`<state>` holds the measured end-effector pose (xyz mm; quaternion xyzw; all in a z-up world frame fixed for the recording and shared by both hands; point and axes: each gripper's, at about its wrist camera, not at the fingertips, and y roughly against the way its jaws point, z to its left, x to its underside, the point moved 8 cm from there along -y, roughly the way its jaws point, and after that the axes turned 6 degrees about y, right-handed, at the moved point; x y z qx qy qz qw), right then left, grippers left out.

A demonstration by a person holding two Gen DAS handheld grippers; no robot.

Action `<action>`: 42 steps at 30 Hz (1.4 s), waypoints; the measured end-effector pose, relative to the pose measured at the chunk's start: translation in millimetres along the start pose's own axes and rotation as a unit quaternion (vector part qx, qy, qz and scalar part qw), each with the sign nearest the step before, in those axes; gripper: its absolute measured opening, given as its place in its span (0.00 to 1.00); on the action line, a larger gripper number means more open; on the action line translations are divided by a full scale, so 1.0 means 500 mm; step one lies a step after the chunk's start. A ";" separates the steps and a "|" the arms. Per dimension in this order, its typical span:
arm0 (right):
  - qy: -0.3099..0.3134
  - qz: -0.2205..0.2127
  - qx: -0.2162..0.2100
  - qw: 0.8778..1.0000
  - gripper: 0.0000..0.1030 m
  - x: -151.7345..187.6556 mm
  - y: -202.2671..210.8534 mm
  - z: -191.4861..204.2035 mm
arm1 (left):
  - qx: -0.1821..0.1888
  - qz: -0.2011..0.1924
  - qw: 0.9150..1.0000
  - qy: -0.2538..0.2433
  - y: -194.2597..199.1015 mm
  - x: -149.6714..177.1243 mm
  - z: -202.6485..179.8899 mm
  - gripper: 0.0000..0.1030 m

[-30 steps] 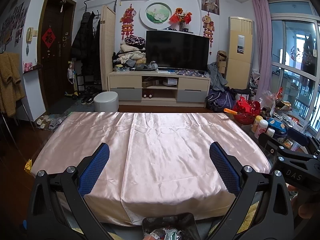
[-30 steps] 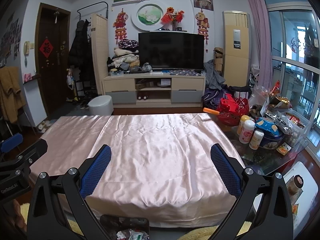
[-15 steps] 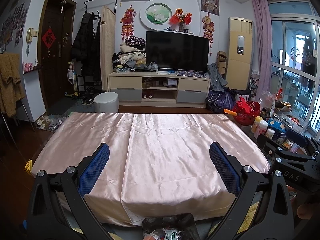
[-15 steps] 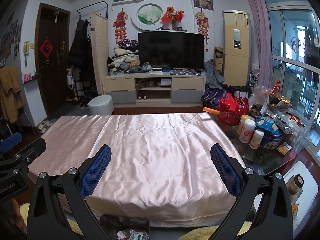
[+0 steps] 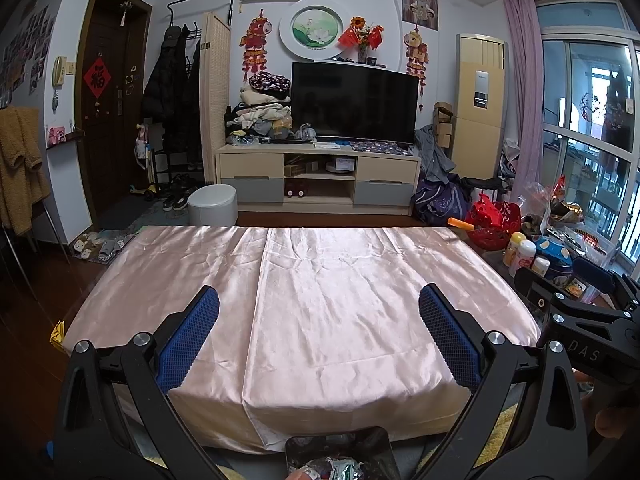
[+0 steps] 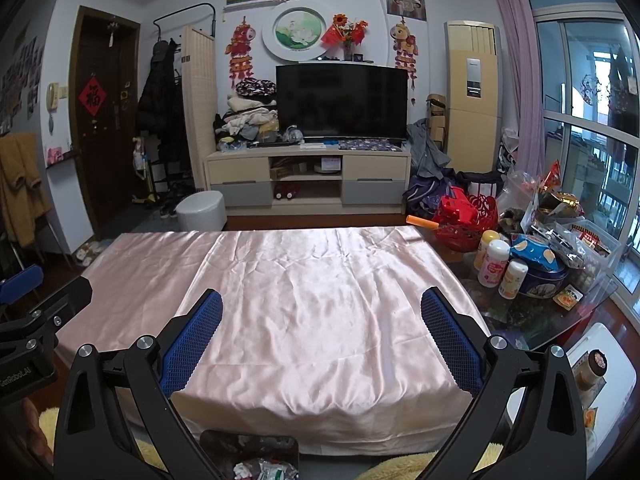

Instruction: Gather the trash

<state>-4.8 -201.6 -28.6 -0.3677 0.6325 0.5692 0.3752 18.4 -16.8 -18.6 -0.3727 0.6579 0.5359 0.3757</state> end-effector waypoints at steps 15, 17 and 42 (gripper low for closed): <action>0.000 0.002 0.001 1.000 0.97 -0.004 -0.003 -0.002 | 0.002 0.000 1.000 0.000 -0.001 -0.003 0.001 0.92; 0.000 0.003 0.000 1.000 0.97 -0.003 -0.003 -0.001 | 0.002 0.000 1.000 0.000 -0.001 -0.004 0.001 0.92; -0.005 0.006 0.000 1.000 0.97 0.007 -0.005 -0.007 | -0.013 0.008 1.000 0.021 -0.015 0.008 0.012 0.92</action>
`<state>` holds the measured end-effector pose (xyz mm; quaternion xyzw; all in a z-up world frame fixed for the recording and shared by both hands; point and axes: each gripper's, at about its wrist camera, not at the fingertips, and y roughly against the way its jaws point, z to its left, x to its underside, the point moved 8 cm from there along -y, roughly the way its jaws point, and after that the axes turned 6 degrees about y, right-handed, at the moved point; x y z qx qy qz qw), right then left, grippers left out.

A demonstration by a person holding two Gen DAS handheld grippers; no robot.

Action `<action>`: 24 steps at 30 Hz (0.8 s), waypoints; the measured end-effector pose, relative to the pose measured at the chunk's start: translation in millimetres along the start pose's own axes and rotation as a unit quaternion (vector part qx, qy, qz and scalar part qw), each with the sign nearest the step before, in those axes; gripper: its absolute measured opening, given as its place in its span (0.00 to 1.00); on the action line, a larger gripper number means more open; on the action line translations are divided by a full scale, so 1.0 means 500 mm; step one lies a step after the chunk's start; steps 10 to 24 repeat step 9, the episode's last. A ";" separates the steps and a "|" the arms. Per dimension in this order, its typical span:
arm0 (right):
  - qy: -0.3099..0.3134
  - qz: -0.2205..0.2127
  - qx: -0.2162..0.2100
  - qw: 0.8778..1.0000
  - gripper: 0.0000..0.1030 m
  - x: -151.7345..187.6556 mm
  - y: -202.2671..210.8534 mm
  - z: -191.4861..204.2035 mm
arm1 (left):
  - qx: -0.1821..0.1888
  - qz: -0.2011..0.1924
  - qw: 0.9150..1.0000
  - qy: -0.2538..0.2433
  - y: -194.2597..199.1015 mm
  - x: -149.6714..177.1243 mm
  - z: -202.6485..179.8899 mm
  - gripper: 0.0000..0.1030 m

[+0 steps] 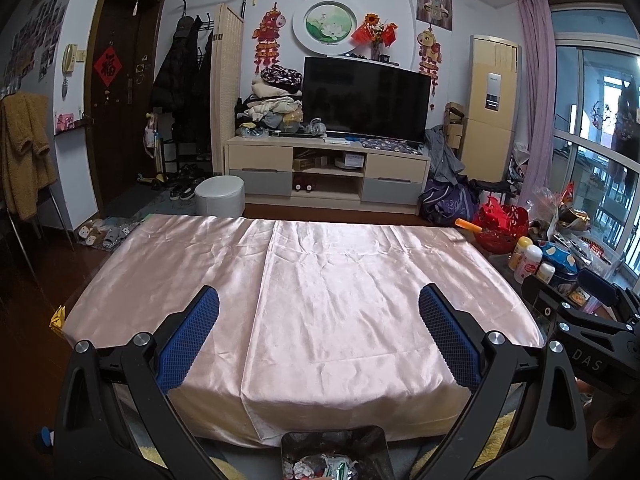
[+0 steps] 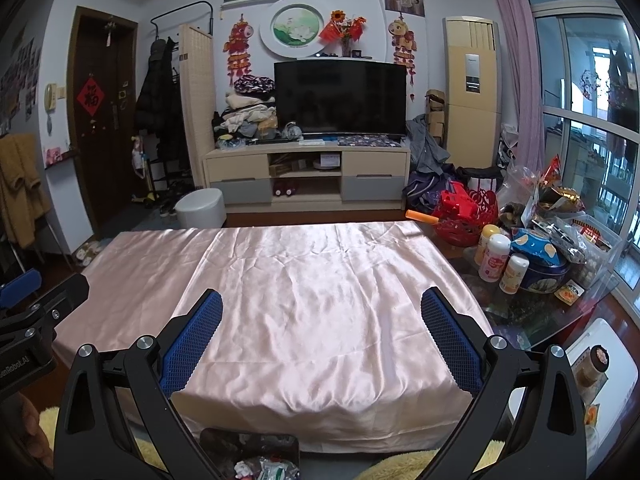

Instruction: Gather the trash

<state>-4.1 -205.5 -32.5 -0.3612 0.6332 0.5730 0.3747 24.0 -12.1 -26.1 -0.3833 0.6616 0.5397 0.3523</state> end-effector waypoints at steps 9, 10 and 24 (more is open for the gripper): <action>-0.001 0.001 0.000 1.000 0.97 0.003 -0.001 -0.002 | 0.003 0.005 1.000 0.002 -0.005 0.001 -0.001 0.92; -0.001 0.001 0.000 1.000 0.97 0.003 -0.001 -0.002 | 0.003 0.005 1.000 0.002 -0.005 0.001 -0.001 0.92; -0.001 0.001 0.000 1.000 0.97 0.003 -0.001 -0.002 | 0.003 0.005 1.000 0.002 -0.005 0.001 -0.001 0.92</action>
